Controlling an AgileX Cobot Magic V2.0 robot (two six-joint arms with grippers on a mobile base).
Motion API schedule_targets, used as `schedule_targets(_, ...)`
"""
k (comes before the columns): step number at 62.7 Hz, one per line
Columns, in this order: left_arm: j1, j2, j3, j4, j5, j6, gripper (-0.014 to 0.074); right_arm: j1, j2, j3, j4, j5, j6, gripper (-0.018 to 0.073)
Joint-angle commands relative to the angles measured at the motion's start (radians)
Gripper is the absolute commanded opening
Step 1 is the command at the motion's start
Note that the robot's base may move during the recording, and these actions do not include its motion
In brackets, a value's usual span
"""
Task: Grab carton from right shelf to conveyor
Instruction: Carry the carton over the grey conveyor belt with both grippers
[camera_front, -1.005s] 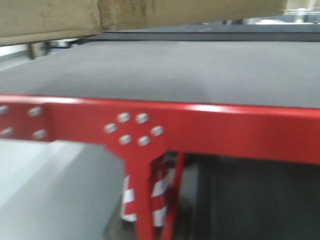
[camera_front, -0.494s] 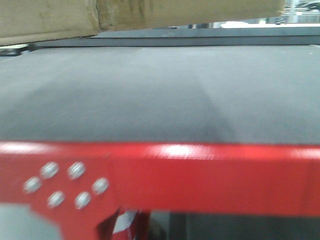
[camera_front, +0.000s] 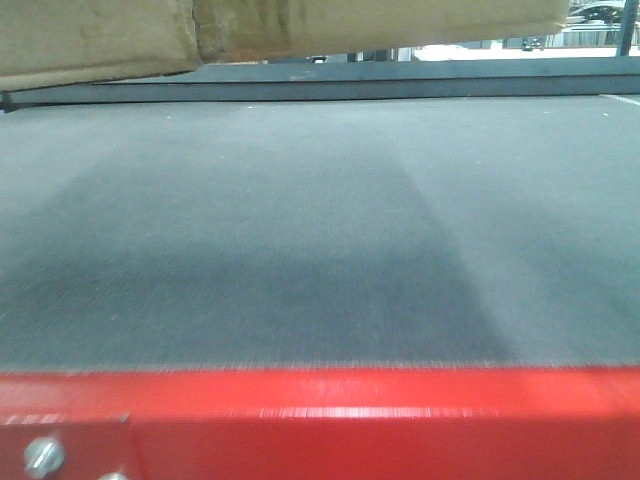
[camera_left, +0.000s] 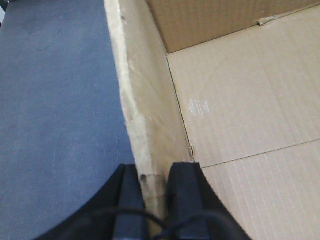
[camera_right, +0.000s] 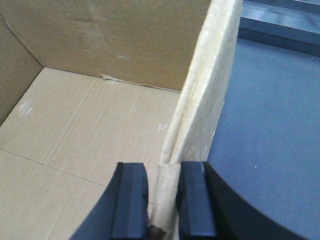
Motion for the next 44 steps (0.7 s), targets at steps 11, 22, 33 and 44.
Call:
schedule_targets(11, 0.003, -0.004, 0.0, 0.09, 0.008, 0.017, -0.0017, 0.001, -0.022, -0.009, -0.013, -0.047, -0.026, -0.0069)
schedule_targets(22, 0.003, -0.004, 0.0, 0.09, 0.008, 0.017, -0.0017, 0.001, -0.022, -0.009, -0.013, -0.047, -0.026, -0.0069)
schedule_targets(33, 0.003, -0.004, 0.0, 0.09, 0.008, 0.017, -0.0017, 0.001, -0.022, -0.009, -0.013, -0.047, -0.026, -0.0069)
schedule_targets(44, 0.003, -0.004, 0.0, 0.09, 0.008, 0.017, -0.0017, 0.001, -0.022, -0.009, -0.013, -0.047, -0.026, -0.0069)
